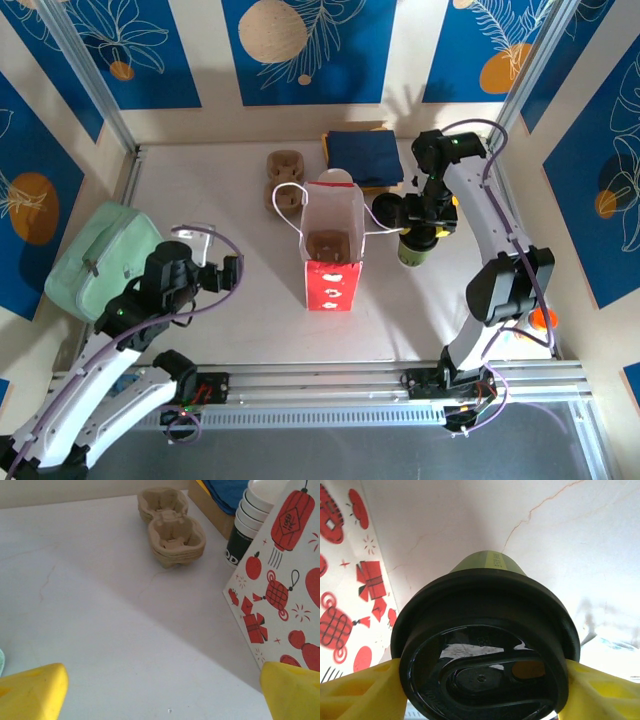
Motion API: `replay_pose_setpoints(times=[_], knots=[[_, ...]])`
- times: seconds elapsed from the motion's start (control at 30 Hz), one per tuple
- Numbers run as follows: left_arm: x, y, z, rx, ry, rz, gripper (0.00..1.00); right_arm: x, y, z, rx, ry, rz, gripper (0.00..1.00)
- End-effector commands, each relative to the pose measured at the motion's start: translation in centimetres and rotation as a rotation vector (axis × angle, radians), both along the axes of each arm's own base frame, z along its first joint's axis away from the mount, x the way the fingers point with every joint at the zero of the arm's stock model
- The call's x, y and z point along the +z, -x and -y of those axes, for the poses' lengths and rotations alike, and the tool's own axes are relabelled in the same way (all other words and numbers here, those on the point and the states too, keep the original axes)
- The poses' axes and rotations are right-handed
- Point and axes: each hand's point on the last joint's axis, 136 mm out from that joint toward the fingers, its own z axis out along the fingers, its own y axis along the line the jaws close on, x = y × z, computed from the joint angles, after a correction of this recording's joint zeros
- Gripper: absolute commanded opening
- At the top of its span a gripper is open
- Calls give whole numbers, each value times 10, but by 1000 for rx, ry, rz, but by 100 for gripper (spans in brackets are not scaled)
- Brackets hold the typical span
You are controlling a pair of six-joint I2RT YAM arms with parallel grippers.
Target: Pack the takeout coffee
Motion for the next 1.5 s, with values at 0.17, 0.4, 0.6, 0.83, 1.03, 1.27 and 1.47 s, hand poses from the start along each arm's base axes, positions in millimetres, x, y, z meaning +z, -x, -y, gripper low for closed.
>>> replay_pose_setpoints(times=[0.17,0.4,0.6,0.83,1.03,1.27,1.47], knots=[[10,-5,34,-101,135,-7,88,46,26,-2,4,8,68,68],[8,-8,51,-159,148,-34,86,76,30,5,-10,23,140,68],[0,-5,69,-217,164,-51,83,102,25,-12,18,-45,235,67],[-14,-1,90,-277,115,-66,82,125,22,-29,42,-107,312,66],[-23,1,104,-314,90,-58,82,152,28,-58,89,-241,374,64],[-37,6,129,-391,-3,-45,83,168,48,-96,186,-349,384,64],[-42,6,146,-431,-22,-33,85,165,59,-119,245,-373,348,64]])
